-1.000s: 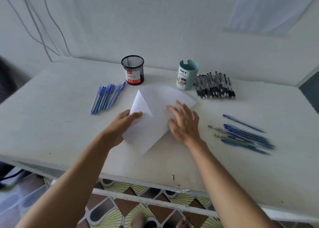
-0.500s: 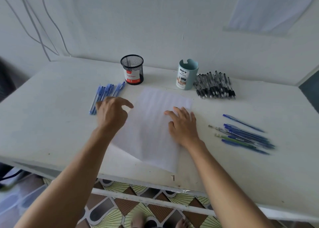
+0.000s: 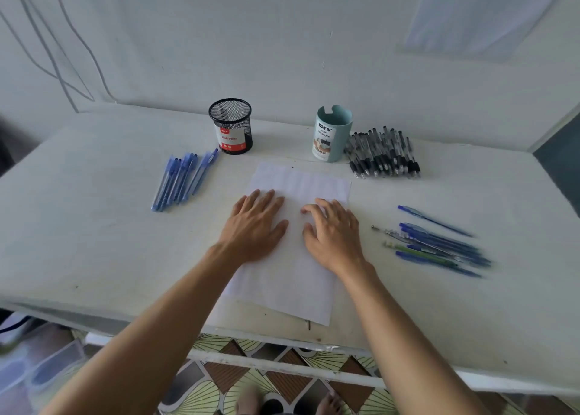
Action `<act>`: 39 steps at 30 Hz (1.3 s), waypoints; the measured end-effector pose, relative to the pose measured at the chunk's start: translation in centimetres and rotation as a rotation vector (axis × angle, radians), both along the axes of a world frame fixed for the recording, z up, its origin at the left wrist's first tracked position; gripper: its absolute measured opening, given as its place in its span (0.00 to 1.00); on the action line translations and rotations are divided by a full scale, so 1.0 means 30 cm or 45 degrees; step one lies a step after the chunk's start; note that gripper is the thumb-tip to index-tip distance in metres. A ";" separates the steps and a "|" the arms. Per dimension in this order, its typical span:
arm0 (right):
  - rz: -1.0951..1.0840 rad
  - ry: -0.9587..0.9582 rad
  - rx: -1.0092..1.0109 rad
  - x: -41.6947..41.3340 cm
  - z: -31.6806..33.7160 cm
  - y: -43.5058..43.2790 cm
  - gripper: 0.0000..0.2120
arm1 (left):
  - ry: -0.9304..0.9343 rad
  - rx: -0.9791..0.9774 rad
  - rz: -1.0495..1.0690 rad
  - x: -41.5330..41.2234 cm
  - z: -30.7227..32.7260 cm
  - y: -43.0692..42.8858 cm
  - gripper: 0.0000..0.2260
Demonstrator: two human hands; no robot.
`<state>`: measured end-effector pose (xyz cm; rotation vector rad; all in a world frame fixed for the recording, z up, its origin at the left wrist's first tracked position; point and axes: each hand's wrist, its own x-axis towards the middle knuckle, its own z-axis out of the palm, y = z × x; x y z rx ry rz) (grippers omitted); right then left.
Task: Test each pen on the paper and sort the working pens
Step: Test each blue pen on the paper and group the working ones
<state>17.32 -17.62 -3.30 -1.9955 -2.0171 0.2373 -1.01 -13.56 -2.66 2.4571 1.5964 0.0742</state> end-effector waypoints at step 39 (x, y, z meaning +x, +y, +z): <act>-0.212 0.316 0.048 -0.017 0.094 0.122 0.14 | -0.155 0.048 0.057 -0.013 -0.014 0.007 0.35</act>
